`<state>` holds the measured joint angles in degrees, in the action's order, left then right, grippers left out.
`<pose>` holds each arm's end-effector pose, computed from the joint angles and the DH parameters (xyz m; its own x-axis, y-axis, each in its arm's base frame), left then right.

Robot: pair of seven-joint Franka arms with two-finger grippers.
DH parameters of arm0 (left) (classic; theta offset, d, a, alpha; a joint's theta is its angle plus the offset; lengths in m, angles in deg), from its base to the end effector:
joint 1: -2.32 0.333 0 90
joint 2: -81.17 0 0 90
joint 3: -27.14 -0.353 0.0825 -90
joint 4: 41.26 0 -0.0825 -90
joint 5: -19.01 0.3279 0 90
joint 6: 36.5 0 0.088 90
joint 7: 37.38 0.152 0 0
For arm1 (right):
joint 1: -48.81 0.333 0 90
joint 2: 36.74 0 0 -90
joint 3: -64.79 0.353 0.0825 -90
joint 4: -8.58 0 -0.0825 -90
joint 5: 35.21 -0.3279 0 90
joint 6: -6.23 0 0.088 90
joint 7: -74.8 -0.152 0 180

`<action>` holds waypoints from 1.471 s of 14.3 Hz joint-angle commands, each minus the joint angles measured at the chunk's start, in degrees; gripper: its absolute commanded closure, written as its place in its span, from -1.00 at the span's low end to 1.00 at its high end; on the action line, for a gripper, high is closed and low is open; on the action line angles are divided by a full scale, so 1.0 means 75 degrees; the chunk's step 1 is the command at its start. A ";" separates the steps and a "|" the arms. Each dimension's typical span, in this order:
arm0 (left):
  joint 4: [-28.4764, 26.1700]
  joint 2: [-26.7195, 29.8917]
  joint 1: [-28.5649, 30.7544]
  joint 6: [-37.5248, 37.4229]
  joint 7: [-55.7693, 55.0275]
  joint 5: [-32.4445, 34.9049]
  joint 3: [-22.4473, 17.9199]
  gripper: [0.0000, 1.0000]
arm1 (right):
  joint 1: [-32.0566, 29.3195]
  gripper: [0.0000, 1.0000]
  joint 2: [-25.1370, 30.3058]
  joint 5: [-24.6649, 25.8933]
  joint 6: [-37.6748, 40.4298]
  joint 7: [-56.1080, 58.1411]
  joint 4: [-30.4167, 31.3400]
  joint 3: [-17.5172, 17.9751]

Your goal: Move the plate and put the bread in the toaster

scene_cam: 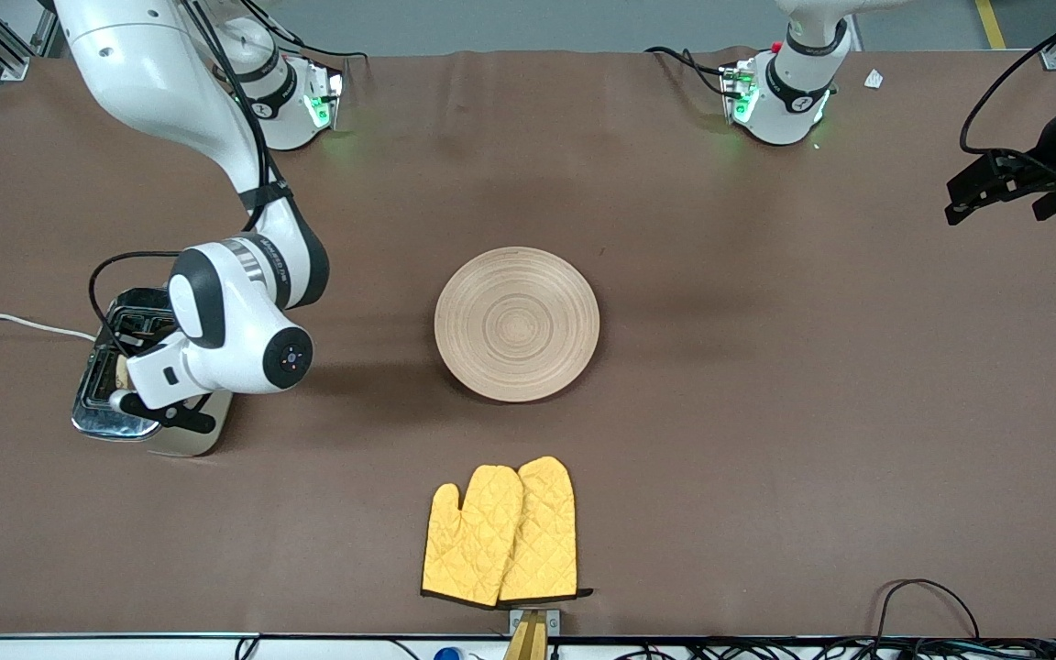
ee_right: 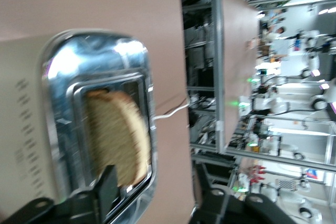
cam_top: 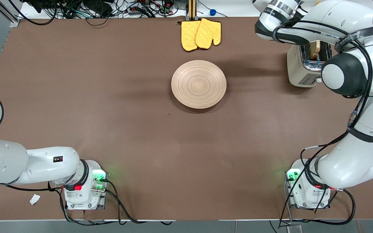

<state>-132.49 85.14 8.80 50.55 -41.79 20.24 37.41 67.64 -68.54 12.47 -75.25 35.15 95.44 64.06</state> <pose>0.4682 -0.0312 0.6362 0.9999 0.0124 -0.0021 0.0123 -0.9993 -0.0340 0.5955 0.0691 0.3780 0.9753 -0.2203 -0.0151 -0.0993 -0.4987 0.8610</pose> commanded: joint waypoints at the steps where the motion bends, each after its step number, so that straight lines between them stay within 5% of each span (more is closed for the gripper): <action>1: 0.0163 -0.0060 0.0027 -0.0076 0.0049 0.0035 0.0003 -1.00 | -0.0027 -1.00 0.0547 -0.1080 -0.0186 0.0107 -0.0120 0.0027; 10: 0.0128 -0.0001 0.0215 -0.0252 0.0108 0.0012 0.0014 -1.00 | -0.1735 -1.00 0.2575 -0.5451 -0.0960 0.1416 -0.0027 -0.0020; 16: 0.0128 0.0010 0.0203 -0.0252 -0.0010 -0.0071 0.0038 -1.00 | -0.3025 -1.00 0.3384 -0.6355 -0.1066 0.3971 -0.0039 -0.0032; 21: 0.0140 -0.0013 0.0191 -0.0252 0.0002 -0.0059 0.0061 -1.00 | -0.3285 -1.00 0.3713 -0.6381 -0.0809 0.5261 -0.0133 -0.0067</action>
<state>-132.37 85.14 10.10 49.76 -41.63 20.10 37.58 43.95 -42.28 -34.25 -81.50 71.38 92.97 62.96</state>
